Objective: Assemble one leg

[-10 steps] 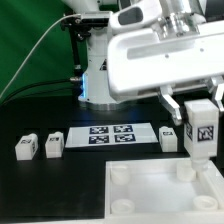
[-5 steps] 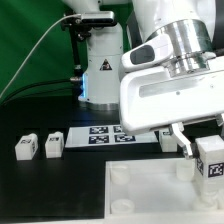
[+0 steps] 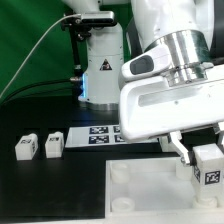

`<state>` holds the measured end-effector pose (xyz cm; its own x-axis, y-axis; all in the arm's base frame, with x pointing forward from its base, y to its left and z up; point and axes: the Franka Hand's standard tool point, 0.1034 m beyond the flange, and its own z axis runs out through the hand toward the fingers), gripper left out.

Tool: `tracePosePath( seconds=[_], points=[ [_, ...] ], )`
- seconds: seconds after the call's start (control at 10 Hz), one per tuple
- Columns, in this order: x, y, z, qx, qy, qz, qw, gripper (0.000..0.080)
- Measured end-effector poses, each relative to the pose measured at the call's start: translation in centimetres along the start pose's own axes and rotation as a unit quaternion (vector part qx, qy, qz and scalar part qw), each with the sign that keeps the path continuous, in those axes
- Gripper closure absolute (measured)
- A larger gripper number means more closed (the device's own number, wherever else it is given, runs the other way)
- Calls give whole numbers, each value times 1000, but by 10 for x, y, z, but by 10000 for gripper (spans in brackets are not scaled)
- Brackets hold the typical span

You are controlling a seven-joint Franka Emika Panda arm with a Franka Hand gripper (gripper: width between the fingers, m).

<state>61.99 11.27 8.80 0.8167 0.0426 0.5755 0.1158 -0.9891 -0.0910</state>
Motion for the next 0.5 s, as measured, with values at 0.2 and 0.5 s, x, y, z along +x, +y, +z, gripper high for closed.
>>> tracePosePath(
  seconds=[0.2, 0.5],
  points=[
    [-6, 0, 2, -2, 4, 3, 1000, 506],
    [-10, -1, 3, -24, 21, 27, 999, 506]
  ],
)
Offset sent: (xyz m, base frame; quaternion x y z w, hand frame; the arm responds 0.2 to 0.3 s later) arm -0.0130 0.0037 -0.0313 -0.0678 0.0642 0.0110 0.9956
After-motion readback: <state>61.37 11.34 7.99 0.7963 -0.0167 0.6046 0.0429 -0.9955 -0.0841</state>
